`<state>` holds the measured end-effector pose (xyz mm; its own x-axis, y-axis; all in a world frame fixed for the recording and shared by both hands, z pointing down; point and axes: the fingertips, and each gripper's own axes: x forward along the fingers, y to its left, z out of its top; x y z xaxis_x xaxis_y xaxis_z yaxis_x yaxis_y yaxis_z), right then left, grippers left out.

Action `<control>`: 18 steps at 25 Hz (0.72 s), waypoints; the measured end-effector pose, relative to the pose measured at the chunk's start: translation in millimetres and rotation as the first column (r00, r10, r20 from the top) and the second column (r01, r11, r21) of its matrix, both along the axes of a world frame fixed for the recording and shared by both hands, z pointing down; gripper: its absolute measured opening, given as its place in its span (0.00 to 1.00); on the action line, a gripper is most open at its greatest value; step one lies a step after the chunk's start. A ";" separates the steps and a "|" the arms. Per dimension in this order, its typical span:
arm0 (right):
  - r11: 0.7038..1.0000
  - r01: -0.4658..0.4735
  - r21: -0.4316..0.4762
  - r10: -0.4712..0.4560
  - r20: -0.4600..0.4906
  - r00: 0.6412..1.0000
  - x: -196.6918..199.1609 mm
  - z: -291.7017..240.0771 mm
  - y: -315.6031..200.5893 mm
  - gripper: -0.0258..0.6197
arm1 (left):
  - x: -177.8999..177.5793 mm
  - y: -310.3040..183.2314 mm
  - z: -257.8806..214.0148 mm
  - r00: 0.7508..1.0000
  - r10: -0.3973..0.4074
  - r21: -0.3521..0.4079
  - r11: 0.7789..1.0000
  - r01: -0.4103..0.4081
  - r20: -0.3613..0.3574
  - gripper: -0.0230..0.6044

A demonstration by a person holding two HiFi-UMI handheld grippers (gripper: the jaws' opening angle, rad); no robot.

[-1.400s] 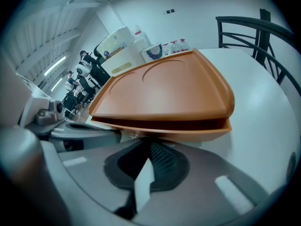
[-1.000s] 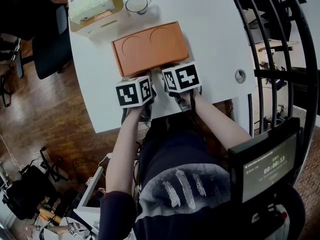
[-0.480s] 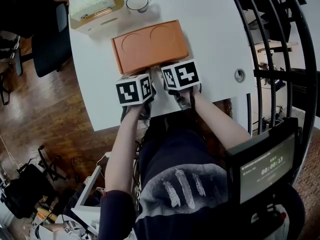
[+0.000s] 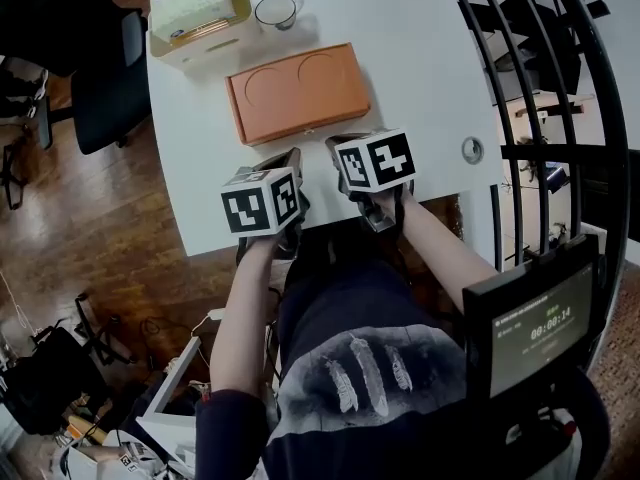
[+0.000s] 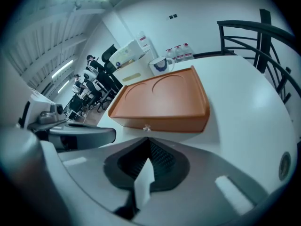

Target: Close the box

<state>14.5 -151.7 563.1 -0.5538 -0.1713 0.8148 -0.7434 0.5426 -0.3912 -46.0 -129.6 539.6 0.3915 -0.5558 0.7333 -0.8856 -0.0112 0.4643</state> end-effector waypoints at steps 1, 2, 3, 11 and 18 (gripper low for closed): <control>1.000 0.002 0.004 -0.002 0.006 1.000 3.3 -4.6 4.0 0.05 | 2.4 4.5 -4.1 1.000 0.003 0.004 1.000 -0.003 0.004 0.06; 1.000 0.004 0.006 -0.004 0.011 1.000 7.3 -9.7 9.3 0.05 | 5.6 10.5 -8.6 1.000 0.007 0.007 1.000 -0.007 0.008 0.06; 1.000 0.005 0.009 -0.006 0.016 1.000 11.3 -14.9 15.1 0.05 | 9.1 17.0 -13.2 1.000 0.011 0.010 1.000 -0.011 0.011 0.06; 1.000 -0.004 0.020 0.003 0.054 0.999 34.6 -29.2 40.8 0.05 | 26.7 48.5 -30.7 0.999 0.023 0.029 0.999 -0.024 0.022 0.06; 0.999 0.015 0.041 -0.017 0.061 0.998 59.4 -41.7 69.1 0.05 | 48.5 80.9 -41.0 0.999 0.037 0.029 0.999 -0.038 0.024 0.06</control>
